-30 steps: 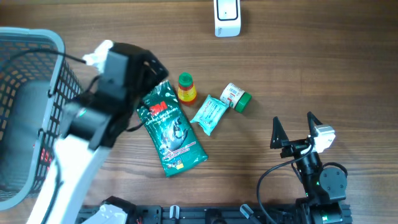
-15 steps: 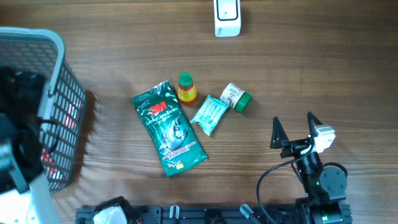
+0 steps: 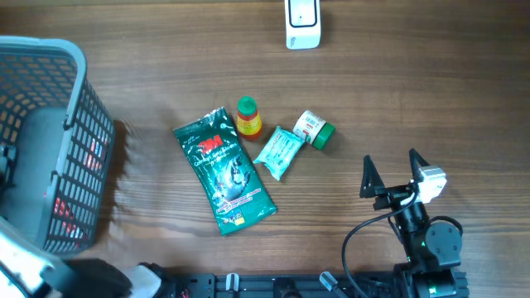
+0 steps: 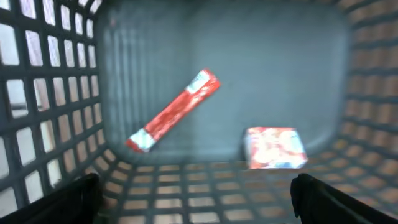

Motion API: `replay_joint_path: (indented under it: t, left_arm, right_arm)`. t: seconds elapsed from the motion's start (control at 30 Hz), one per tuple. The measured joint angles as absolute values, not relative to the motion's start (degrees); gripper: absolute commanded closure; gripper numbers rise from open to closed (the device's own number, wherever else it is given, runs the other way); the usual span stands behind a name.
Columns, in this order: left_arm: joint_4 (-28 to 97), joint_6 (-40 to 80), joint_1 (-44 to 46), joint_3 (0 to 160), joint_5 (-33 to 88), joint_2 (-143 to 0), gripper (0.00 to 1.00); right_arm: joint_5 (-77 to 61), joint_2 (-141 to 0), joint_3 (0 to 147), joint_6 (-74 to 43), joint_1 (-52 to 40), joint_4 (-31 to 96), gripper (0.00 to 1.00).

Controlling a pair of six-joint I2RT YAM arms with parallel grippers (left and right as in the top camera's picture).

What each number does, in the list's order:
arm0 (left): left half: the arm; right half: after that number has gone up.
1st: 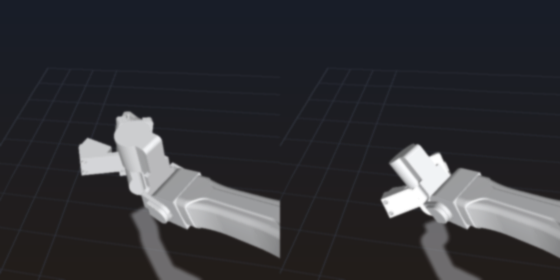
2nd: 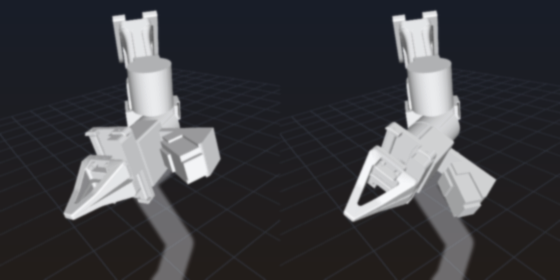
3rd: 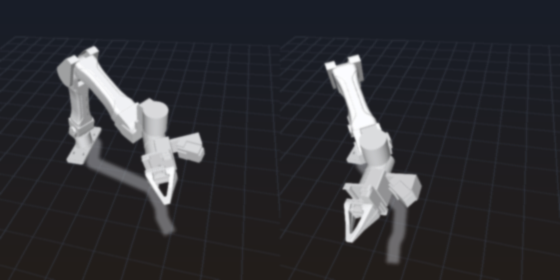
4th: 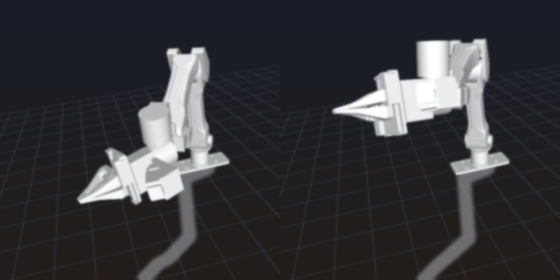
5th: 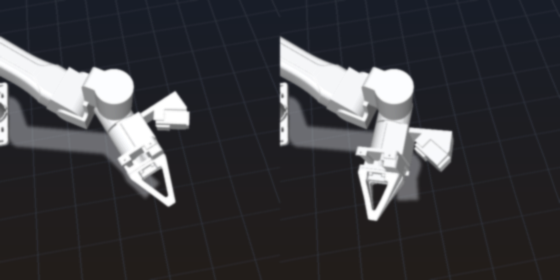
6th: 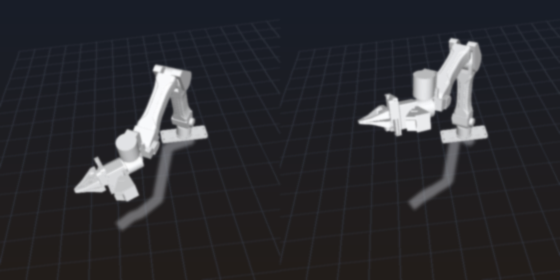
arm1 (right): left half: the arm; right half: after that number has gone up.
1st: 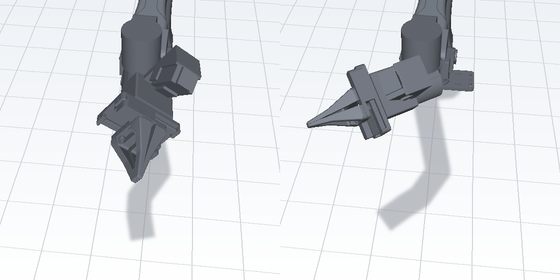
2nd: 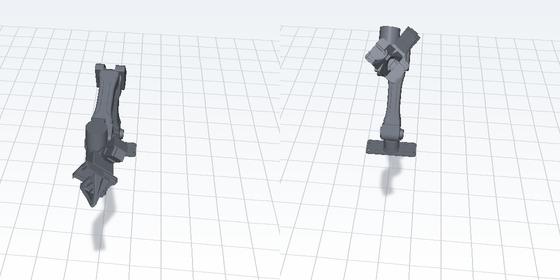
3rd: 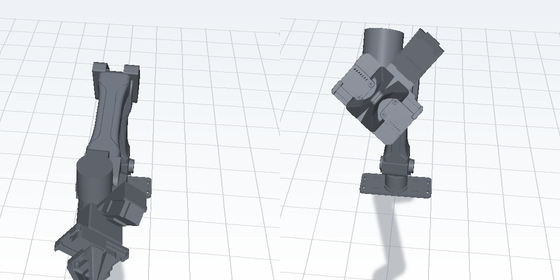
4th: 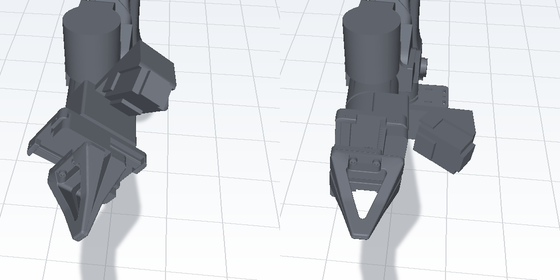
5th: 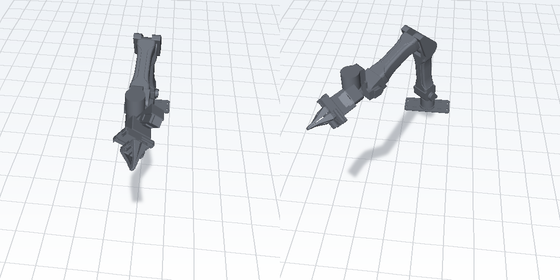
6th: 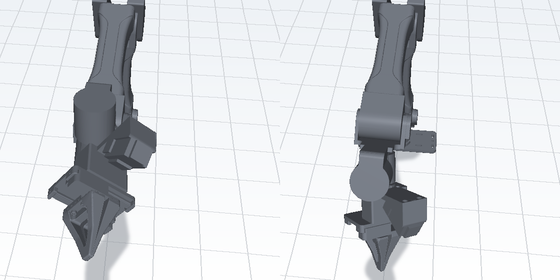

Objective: Scan the item barcode
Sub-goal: 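Reach the left gripper into the basket and grasp the red stick packet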

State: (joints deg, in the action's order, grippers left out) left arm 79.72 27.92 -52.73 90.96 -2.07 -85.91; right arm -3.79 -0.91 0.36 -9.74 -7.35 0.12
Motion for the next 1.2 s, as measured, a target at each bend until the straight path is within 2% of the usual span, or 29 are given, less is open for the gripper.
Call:
replay_joint_path:
  t: [0.27, 0.6, 0.97, 1.07, 1.13, 1.17, 1.2]
  left_arm:
    - [78.26, 19.55, -54.17, 85.60, -2.74, -95.50, 0.00]
    - [62.94, 18.06, -54.17, 71.57, -3.11, -96.07, 0.00]
    - [57.21, 18.04, -54.17, 63.11, -4.03, -96.07, 0.00]
    - [54.63, 18.39, -54.17, 61.56, -4.67, -96.07, 0.07]
    - [53.30, 19.16, -54.17, 59.90, -4.84, -96.07, 0.09]
    - [52.12, 19.35, -54.17, 58.74, -4.86, -96.07, 0.13]
    - [51.27, 19.59, -54.17, 57.71, -4.60, -96.07, 0.23]
  right_arm:
    - [-3.79, -0.91, 0.36, -9.74, -7.35, 0.12, 0.00]
    - [-3.79, -0.91, 0.36, -9.74, -7.35, 0.12, 0.00]
    - [-3.79, -0.91, 0.36, -9.74, -7.35, 0.12, 0.00]
    - [-3.79, -0.91, 0.36, -9.74, -7.35, 0.12, 0.00]
    - [-3.79, -0.91, 0.36, -9.74, -7.35, 0.12, 0.00]
    - [-3.79, -0.91, 0.36, -9.74, -7.35, 0.12, 0.00]
    - [-3.79, -0.91, 0.36, -9.74, -7.35, 0.12, 0.00]
